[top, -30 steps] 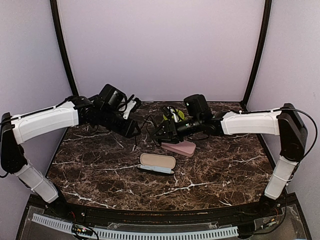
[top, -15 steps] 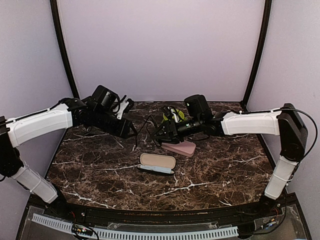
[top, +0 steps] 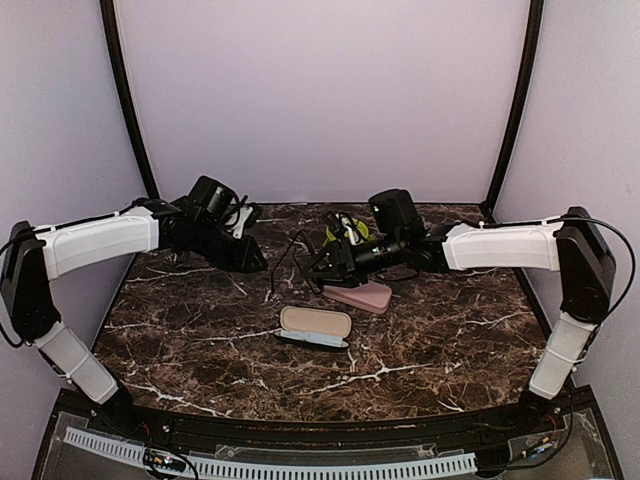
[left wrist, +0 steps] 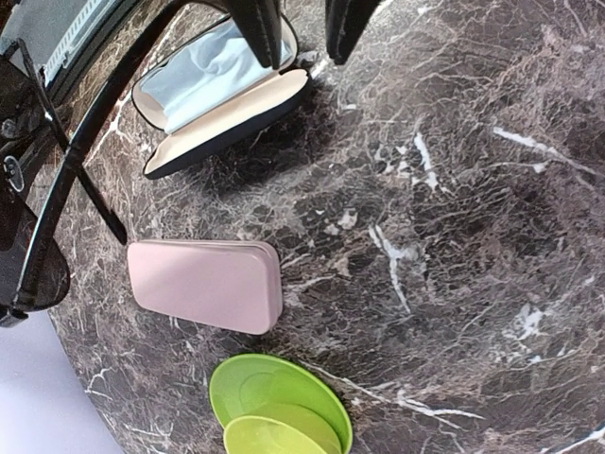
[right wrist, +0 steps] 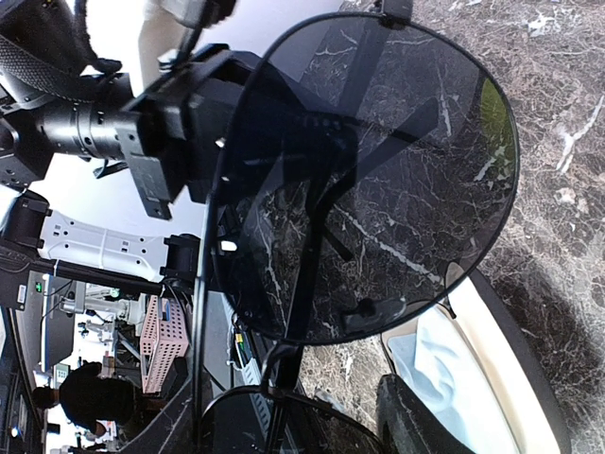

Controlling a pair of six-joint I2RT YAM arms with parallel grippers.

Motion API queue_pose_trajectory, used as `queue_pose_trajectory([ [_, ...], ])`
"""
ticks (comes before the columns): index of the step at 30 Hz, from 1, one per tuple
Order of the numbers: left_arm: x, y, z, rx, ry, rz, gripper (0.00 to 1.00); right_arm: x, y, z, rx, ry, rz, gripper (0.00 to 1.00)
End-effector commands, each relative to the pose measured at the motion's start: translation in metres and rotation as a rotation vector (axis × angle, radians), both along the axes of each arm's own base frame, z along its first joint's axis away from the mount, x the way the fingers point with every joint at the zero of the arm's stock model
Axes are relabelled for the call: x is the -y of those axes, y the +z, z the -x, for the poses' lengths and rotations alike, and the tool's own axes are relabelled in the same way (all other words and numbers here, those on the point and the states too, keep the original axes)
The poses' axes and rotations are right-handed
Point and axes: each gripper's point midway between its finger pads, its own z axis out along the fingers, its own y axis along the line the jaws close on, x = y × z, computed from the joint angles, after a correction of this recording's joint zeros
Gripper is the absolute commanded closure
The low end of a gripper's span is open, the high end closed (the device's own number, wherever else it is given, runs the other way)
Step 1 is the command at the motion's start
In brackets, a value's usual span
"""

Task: Organize the sunglasses
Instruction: Fold the right temple of the sunglasses on the sunglasses.

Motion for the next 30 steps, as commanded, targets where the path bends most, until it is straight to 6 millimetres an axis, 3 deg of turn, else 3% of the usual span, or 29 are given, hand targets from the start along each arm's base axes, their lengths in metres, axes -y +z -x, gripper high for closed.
queue_pose_trajectory([
  [1, 0.030, 0.018, 0.005, 0.013, -0.066, 0.059, 0.82, 0.000, 0.024, -0.002, 0.058, 0.006, -0.055, 0.57],
  [16, 0.077, 0.021, 0.026, -0.015, -0.142, 0.111, 0.90, -0.003, 0.021, -0.002, 0.055, 0.011, -0.055, 0.58],
  [30, 0.104, 0.034, 0.035, -0.013, -0.213, 0.213, 0.91, -0.002, 0.011, -0.002, 0.053, 0.010, -0.031, 0.59],
])
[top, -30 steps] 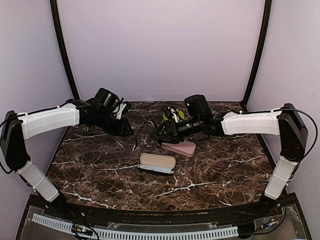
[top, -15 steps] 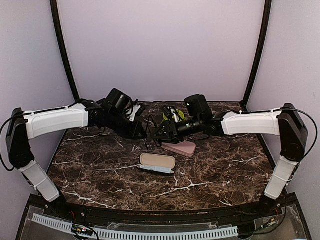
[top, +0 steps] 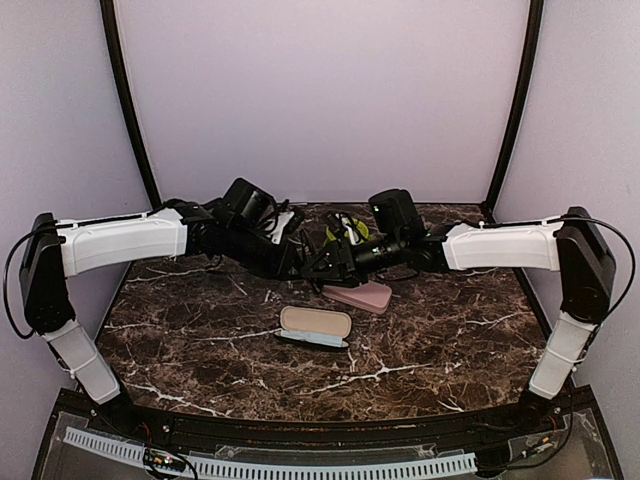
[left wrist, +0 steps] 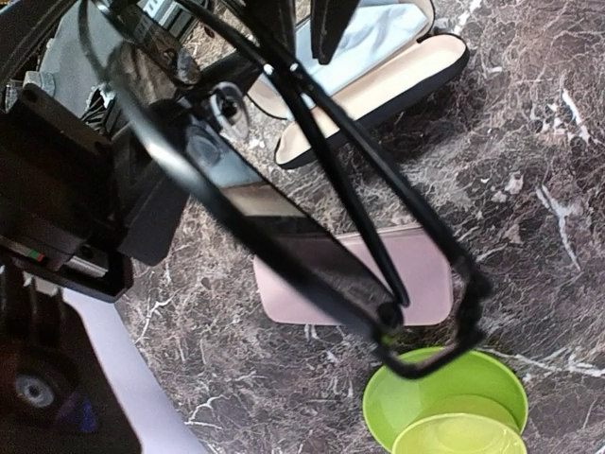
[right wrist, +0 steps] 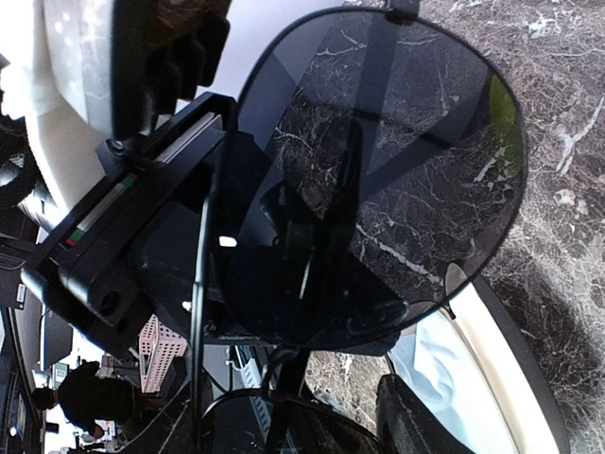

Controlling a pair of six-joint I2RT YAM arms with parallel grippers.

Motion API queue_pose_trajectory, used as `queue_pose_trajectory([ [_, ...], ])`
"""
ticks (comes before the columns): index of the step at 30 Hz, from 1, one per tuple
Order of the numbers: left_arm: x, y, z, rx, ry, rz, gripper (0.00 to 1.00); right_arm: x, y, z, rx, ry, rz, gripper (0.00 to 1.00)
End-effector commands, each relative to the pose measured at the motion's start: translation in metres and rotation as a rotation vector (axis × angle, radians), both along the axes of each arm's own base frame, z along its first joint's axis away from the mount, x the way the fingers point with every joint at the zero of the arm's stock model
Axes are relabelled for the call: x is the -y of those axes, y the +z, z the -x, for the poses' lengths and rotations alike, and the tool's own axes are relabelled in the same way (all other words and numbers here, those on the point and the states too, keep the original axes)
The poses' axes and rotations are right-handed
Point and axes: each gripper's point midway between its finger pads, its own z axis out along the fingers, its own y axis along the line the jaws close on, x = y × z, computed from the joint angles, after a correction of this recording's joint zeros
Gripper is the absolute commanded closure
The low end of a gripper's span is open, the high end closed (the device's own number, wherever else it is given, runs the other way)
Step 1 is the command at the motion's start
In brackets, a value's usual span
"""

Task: Organize the sunglasses
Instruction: Fold the right temple of the sunglasses on the sunglasses.

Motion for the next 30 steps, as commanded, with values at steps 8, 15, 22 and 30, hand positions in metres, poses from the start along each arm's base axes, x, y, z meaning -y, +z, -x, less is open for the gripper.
queue_pose_trajectory([
  [8, 0.010, 0.020, -0.002, 0.051, -0.019, 0.068, 0.88, 0.001, 0.007, -0.002, 0.062, 0.001, -0.007, 0.59],
  [15, -0.014, 0.011, -0.003, 0.086, 0.050, -0.013, 0.76, 0.005, 0.009, -0.007, 0.092, -0.034, 0.008, 0.60],
  [22, -0.037, 0.019, -0.005, 0.152, 0.130, -0.051, 0.60, 0.008, 0.003, -0.009, 0.115, -0.058, 0.042, 0.60],
  [30, -0.039, 0.051, -0.010, 0.186, 0.193, 0.094, 0.51, 0.003, -0.004, -0.009, 0.187, -0.074, 0.117, 0.60],
])
